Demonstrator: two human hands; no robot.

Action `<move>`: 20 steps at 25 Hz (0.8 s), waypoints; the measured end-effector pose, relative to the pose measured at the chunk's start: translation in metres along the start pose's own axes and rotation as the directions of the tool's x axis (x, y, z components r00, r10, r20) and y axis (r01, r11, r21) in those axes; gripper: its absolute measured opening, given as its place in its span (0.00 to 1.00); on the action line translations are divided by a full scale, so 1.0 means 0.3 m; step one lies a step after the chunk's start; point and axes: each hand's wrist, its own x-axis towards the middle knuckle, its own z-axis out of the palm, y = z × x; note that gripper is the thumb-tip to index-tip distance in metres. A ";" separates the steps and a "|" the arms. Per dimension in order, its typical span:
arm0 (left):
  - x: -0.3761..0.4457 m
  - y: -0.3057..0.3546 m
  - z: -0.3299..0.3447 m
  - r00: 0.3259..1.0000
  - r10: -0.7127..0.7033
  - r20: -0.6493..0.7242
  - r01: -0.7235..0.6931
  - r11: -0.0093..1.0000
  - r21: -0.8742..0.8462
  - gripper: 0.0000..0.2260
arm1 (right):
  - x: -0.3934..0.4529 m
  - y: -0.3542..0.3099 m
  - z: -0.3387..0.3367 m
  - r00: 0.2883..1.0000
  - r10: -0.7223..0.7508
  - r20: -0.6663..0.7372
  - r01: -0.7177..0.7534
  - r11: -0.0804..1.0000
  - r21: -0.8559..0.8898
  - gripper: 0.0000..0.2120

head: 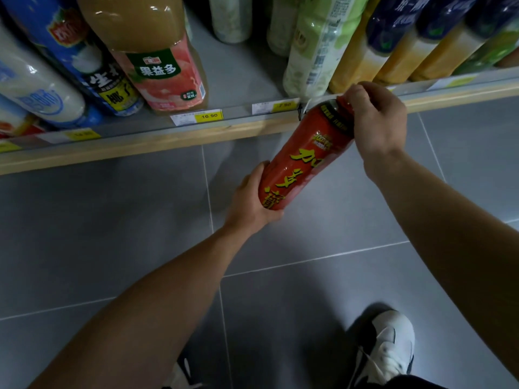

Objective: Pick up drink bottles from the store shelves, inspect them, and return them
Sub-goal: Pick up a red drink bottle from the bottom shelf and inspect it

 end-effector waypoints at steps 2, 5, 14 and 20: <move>0.008 -0.003 -0.005 1.000 -0.027 0.007 0.028 0.999 -0.040 0.49 | -0.048 0.017 -0.011 1.000 -0.022 -0.006 0.022 1.000 0.007 0.29; 0.012 0.003 -0.004 0.999 -0.051 0.015 0.052 0.998 -0.047 0.48 | -0.165 0.099 0.002 0.985 -0.102 -0.139 0.101 0.995 -0.019 0.33; -0.001 0.013 -0.006 0.994 -0.102 0.029 0.104 0.990 -0.095 0.45 | -0.202 0.186 0.157 0.990 -0.139 -0.029 0.139 0.990 0.017 0.51; -0.003 -0.004 0.021 0.997 -0.075 -0.025 0.073 0.995 -0.069 0.46 | -0.134 0.169 0.254 0.984 -0.106 -0.145 0.124 0.984 0.129 0.55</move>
